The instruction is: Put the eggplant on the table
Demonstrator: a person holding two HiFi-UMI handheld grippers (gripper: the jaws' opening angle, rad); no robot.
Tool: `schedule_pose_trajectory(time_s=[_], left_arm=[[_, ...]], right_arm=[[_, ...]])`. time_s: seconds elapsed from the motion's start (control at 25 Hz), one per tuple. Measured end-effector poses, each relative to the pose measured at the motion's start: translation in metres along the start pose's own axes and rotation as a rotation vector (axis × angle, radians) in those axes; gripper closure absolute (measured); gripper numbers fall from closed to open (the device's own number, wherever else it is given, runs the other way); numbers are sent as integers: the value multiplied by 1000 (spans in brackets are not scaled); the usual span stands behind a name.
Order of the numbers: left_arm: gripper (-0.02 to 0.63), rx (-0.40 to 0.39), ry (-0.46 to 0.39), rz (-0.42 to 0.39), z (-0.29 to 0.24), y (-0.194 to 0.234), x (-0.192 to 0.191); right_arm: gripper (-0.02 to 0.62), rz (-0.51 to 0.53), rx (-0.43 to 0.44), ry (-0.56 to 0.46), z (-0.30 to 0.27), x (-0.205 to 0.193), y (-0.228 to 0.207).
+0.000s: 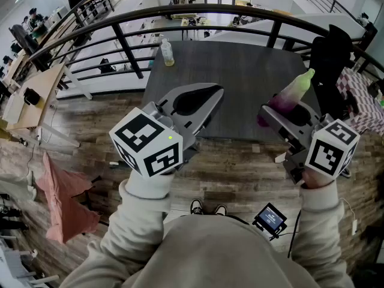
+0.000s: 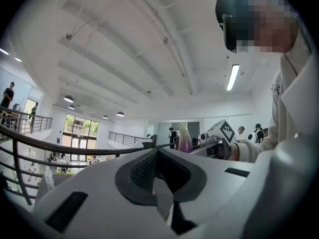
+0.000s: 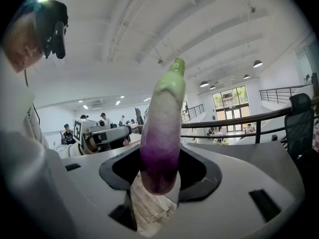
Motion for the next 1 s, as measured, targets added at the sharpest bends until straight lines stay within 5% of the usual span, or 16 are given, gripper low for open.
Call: schedule_pose_trajectory(time_s=[1.0], left_arm=[[600,3,15,24,-27,-36,4]], right_arm=[[371,-88,69,-6,37,-3,-20]])
Point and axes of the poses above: the fingertips, and each gripper's own axes: z backward along the fingers, y to its left, x out of its top, the point moved 9 cm from there along z, backward along the fingers, and after that the axes turned 10 degrees about -z, right-handed, at the moved point
